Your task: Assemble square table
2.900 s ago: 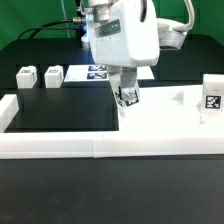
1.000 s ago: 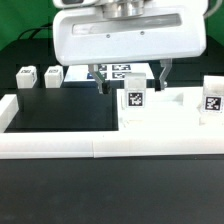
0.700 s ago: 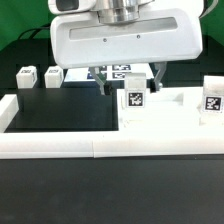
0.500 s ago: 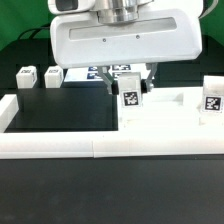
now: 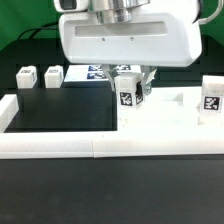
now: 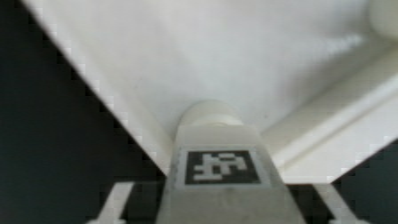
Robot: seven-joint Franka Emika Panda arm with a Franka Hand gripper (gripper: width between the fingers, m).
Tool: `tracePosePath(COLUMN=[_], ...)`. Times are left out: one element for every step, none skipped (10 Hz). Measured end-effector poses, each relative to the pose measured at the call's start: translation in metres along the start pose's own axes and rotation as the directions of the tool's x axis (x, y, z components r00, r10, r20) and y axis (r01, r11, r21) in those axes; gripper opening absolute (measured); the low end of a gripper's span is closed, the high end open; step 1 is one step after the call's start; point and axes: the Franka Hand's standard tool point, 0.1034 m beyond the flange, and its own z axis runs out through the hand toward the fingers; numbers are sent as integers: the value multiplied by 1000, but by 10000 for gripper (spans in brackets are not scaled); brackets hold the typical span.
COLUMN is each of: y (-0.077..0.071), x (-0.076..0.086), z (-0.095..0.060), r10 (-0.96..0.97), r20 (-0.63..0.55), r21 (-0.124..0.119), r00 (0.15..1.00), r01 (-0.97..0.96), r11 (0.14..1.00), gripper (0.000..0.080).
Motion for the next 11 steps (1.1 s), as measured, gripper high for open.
tracePosePath(y=[-4, -6, -7, -8, -8, -8, -8, -8, -7, -8, -7], x=[1, 1, 2, 3, 3, 3, 3, 2, 0, -2, -2], z=[1, 2, 3, 3, 4, 3, 4, 4, 3, 3, 3], r10=[137, 270, 375, 539, 659, 628, 612, 606, 444, 281, 241], r20=[15, 27, 33, 48, 61, 60, 59, 59, 51, 45, 45], r21=[-8, -22, -29, -18, 6, 7, 7, 6, -5, -6, -6], r00=[990, 962, 927, 841, 750, 776, 789, 793, 895, 959, 969], r01=[-137, -269, -374, -539, -661, -630, -613, -608, -444, -281, -241], r11=[991, 963, 927, 842, 751, 777, 790, 794, 896, 960, 970], gripper=[288, 289, 289, 290, 290, 290, 290, 468, 468, 607, 643])
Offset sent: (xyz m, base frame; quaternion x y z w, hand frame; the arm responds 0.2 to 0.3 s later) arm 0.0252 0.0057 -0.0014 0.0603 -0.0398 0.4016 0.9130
